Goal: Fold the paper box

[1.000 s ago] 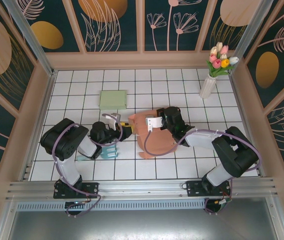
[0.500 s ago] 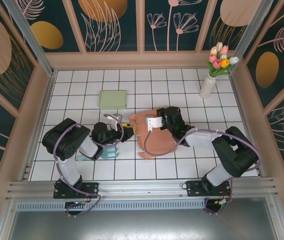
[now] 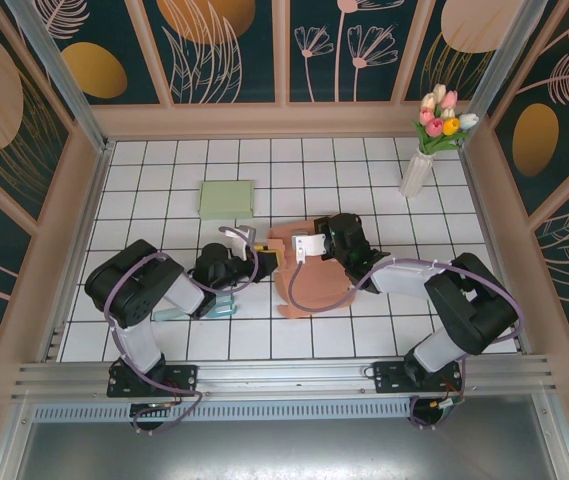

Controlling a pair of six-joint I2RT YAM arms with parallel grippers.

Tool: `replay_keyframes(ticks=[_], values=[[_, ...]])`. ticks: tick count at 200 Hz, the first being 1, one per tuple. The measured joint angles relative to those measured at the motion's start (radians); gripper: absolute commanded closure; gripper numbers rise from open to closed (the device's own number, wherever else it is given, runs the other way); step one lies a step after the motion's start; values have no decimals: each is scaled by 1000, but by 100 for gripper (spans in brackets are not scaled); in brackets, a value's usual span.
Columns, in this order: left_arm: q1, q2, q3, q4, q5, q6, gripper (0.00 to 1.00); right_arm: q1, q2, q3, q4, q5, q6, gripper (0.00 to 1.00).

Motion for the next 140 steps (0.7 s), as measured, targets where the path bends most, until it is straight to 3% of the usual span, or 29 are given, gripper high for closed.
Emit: replay_keyframes(ticks=[54, 140], values=[[-39, -14, 10, -52, -125, 19, 54, 28, -5, -16, 23, 31, 0, 100], [-66, -13, 10, -63, -200, 23, 55, 122, -32, -114, 161, 182, 27, 100]])
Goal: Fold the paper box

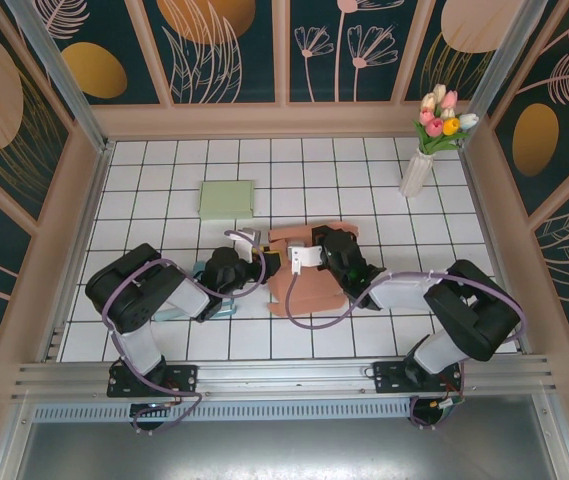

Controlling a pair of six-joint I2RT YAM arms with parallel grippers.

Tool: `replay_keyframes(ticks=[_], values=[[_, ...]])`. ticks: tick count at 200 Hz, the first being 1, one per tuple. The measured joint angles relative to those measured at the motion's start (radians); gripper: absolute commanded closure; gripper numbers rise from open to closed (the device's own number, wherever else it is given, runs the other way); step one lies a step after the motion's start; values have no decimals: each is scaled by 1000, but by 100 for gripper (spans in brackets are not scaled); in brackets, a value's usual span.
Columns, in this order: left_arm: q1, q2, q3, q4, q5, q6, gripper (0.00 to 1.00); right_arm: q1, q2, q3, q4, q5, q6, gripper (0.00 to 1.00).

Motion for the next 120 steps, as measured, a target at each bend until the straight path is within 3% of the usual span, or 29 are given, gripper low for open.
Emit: replay_keyframes(ticks=[120], values=[[-32, 61, -4, 71, -108, 1, 55, 89, 14, -77, 138, 148, 27, 100]])
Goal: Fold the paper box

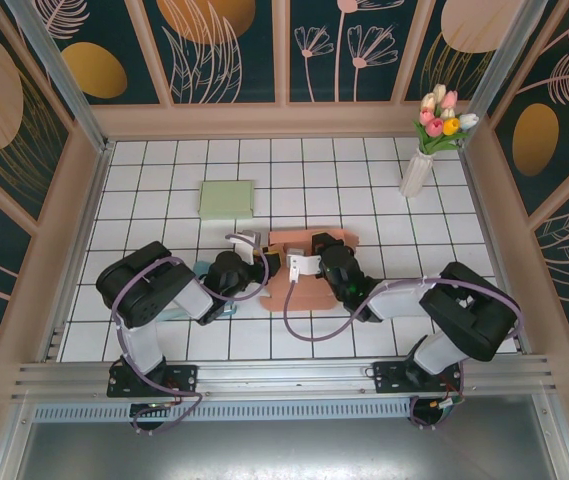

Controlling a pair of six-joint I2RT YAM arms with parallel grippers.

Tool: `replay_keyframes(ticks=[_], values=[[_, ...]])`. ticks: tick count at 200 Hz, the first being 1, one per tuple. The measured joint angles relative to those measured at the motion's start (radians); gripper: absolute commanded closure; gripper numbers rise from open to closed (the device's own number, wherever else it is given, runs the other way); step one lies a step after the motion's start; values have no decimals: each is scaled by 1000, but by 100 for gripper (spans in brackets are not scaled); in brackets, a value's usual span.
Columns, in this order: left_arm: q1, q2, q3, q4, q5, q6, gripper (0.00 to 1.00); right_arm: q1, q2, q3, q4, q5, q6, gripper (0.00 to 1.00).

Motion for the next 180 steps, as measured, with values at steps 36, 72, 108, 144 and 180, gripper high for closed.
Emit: replay_keyframes(ticks=[36, 72, 108, 144, 180], values=[[-16, 0, 0, 0, -55, 3, 55, 10, 2, 4, -6, 21, 27, 100], [-46, 14, 21, -1, -130, 8, 55, 24, 3, 31, -56, 47, 62, 100], [-84, 22, 44, -15, -243, 33, 56, 30, 3, 58, -109, 63, 102, 100], [-89, 44, 76, -22, -302, 70, 59, 31, 3, 60, -116, 62, 130, 100], [-93, 62, 90, -13, -349, 92, 65, 31, 0, 60, -122, 54, 150, 100]])
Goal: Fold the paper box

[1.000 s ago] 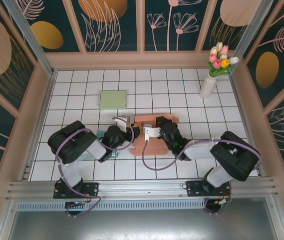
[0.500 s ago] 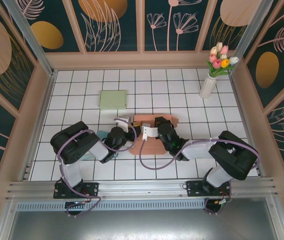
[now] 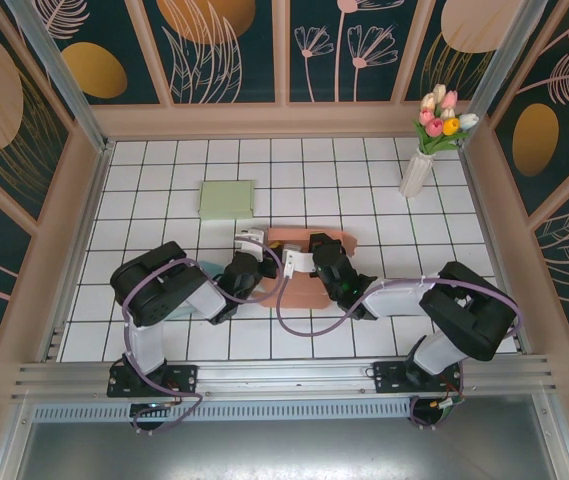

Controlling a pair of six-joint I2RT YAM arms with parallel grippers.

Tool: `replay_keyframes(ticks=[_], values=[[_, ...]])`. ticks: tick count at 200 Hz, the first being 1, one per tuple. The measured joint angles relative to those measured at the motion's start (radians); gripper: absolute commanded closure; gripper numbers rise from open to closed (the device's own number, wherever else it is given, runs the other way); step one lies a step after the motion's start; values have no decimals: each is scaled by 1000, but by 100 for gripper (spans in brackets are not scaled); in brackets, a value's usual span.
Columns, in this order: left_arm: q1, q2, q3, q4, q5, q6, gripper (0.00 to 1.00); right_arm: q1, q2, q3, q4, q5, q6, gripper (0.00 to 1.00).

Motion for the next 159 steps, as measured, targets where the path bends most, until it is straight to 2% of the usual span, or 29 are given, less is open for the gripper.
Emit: replay_keyframes(ticks=[50, 65, 78, 94, 110, 159], values=[[-24, 1, 31, -52, -187, -33, 75, 0, -1, 2, 7, -52, 22, 100], [-30, -2, 35, -76, -234, -49, 74, 0, -1, 5, 6, -72, 29, 100], [-32, -8, 38, -88, -255, -52, 66, 0, -1, 7, 6, -83, 33, 100], [-29, -10, 34, -82, -227, -19, 58, -3, -1, 8, 6, -87, 40, 100], [-18, -10, 13, -55, -163, 11, 55, -12, -3, 8, 1, -92, 51, 100], [1, -23, -52, 17, -21, 98, 53, -32, -26, 8, -31, -134, 88, 100]])
